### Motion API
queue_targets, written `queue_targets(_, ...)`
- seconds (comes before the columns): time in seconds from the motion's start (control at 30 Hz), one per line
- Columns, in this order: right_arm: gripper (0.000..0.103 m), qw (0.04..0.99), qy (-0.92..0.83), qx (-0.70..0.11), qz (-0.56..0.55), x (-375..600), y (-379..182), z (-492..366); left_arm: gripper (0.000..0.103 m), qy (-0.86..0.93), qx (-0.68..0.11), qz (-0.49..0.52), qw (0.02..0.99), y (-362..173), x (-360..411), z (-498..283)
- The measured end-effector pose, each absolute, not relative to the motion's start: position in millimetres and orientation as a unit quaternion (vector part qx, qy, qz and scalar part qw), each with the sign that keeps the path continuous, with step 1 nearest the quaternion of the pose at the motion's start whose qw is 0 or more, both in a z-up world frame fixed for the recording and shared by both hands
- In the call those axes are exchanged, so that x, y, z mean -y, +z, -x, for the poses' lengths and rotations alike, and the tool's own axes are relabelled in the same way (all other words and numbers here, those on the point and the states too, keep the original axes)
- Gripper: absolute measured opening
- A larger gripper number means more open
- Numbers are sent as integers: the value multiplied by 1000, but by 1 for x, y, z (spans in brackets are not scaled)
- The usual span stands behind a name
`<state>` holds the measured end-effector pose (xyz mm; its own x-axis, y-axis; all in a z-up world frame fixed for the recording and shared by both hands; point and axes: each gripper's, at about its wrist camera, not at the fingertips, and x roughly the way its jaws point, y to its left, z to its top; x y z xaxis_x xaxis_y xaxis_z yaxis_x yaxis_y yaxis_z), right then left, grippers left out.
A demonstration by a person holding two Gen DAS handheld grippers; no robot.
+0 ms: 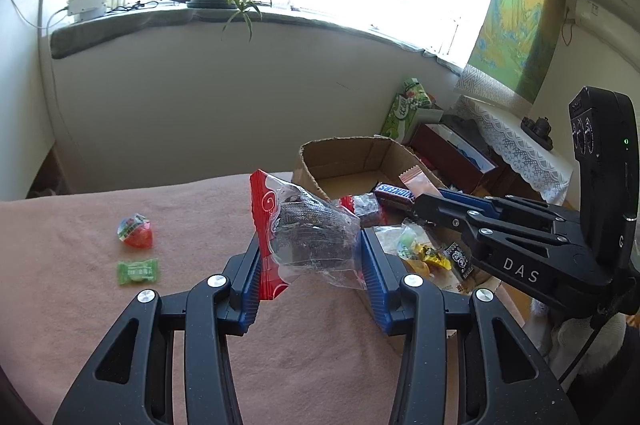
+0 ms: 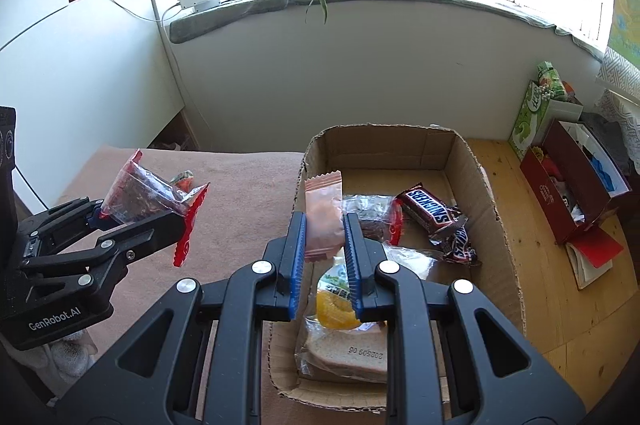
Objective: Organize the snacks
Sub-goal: 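Carry the pink candy to the box with the right tool while the left tool carries the dark-snack bag there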
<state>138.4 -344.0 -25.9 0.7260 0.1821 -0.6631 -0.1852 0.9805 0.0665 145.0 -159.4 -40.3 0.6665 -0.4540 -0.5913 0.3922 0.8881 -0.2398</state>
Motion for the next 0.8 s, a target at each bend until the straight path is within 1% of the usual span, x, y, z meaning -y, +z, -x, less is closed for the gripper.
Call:
queue_targets(0.37,19,928,73,-364,-12,393,-23,-171,43,-263,-344,34,901,-42,203,-150)
queue_targets(0.8,19,921,68,-383,-14,411,-37,-212,43,-288,-352,25,890,-43,240,-153)
